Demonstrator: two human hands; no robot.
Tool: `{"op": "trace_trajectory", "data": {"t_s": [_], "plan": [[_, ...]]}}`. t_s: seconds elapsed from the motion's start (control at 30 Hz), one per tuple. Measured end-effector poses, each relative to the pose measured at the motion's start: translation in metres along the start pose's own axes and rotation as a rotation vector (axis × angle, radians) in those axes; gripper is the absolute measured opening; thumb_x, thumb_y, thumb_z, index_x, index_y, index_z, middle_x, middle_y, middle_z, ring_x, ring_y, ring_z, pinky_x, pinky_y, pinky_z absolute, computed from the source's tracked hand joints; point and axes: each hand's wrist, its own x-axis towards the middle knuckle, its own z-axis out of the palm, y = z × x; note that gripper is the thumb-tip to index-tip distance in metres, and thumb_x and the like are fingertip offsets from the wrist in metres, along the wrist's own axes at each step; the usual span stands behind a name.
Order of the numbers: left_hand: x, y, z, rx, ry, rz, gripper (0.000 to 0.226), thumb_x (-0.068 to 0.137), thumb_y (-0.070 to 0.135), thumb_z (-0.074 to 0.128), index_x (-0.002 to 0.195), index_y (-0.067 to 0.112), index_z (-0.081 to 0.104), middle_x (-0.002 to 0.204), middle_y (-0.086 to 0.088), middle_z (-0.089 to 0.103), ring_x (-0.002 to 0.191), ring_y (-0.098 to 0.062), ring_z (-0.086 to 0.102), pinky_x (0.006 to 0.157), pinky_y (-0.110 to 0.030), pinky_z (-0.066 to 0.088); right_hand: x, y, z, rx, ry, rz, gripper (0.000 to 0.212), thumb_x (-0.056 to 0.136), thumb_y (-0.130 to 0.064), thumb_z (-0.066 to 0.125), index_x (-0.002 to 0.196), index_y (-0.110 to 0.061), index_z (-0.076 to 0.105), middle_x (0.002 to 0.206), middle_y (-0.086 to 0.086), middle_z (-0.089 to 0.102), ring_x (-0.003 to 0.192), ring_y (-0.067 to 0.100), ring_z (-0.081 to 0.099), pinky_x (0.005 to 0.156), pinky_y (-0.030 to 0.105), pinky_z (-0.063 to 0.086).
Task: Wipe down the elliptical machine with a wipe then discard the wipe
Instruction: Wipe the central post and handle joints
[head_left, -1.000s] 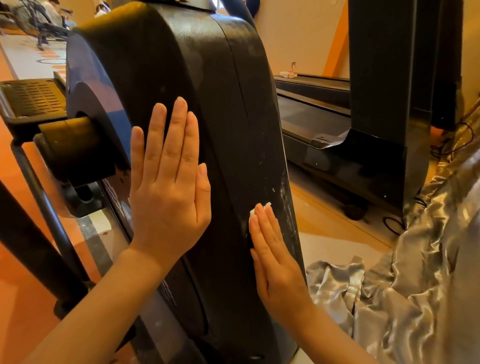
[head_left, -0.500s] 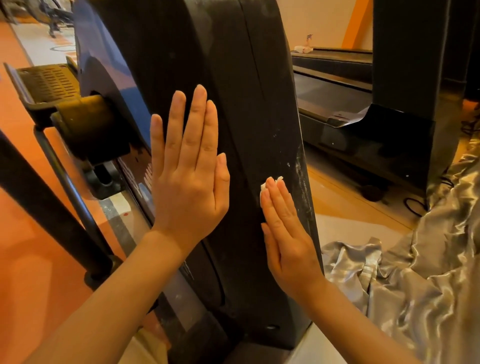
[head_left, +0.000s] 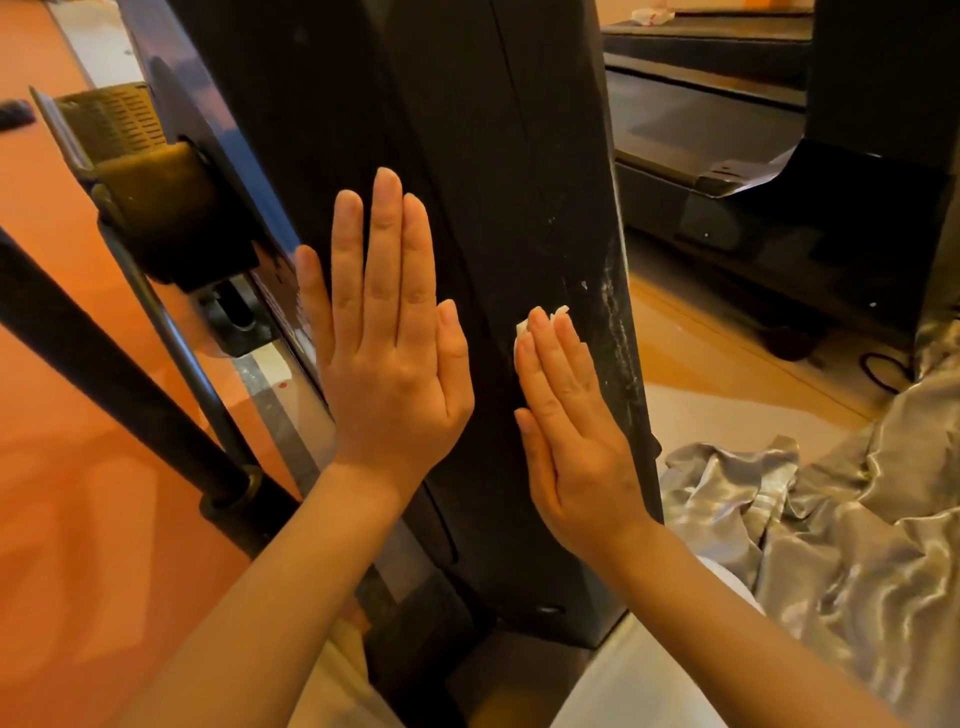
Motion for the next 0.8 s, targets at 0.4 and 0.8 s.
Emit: {"op": "trace_trajectory", "data": {"t_s": [0.4, 0.8], "plan": [[-0.036, 0.013, 0.007, 0.037, -0.031, -0.027, 0.049, 0.104, 0.020, 0.029, 0.145, -0.007, 0.025, 0.151, -0.025, 0.025, 0.147, -0.020, 0.000, 0.121, -0.048, 0.002, -0.001, 0.010, -0.014, -0.033, -0.085, -0.142, 0.038, 0.104, -0.008, 0.044, 0.139, 0.002, 0.034, 0.149, 0.015, 0.030, 0.143, 0.031, 0.026, 0.119, 0.043, 0.026], [-0.037, 0.018, 0.011, 0.010, -0.008, -0.041, 0.048, 0.104, 0.019, 0.028, 0.143, -0.009, 0.027, 0.148, -0.030, 0.030, 0.143, -0.031, 0.011, 0.120, -0.052, 0.006, -0.036, 0.019, -0.013, -0.048, -0.113, -0.132, 0.041, 0.104, -0.011, 0.044, 0.143, -0.003, 0.033, 0.150, 0.012, 0.032, 0.146, 0.027, 0.024, 0.119, 0.041, 0.025]]}}
